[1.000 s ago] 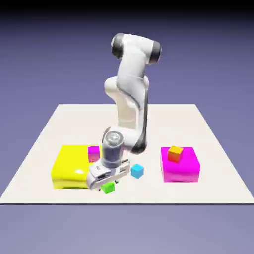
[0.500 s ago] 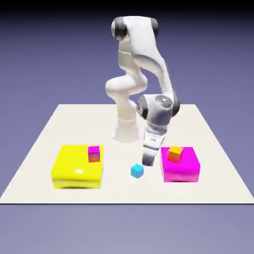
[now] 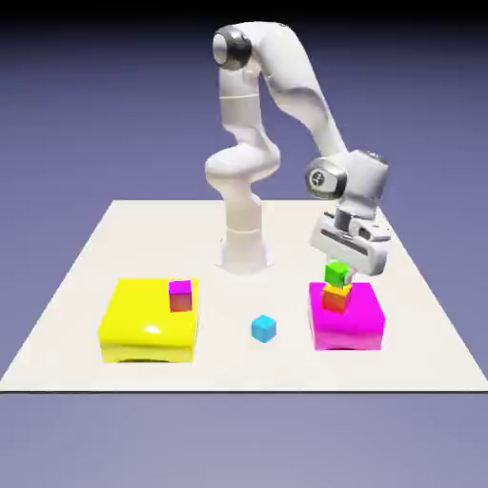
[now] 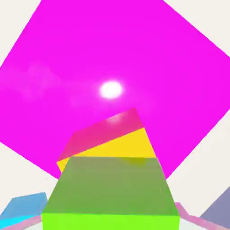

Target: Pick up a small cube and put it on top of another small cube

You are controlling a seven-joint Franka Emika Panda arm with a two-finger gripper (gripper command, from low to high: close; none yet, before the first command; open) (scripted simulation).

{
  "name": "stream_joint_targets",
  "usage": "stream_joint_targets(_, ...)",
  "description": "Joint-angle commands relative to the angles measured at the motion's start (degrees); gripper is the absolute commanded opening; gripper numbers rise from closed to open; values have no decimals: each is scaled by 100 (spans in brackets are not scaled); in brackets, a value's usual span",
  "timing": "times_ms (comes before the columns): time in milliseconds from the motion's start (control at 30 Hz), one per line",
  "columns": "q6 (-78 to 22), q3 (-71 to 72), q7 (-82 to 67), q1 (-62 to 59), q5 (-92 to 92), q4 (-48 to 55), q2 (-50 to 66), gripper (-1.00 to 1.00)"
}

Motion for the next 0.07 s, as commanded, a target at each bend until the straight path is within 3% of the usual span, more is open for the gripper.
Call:
stream_joint_targets(0, -249, 33, -57, 33, 79, 58, -189, 100)
stream_joint_targets(33, -498, 66, -115, 65, 157, 115, -378, 100)
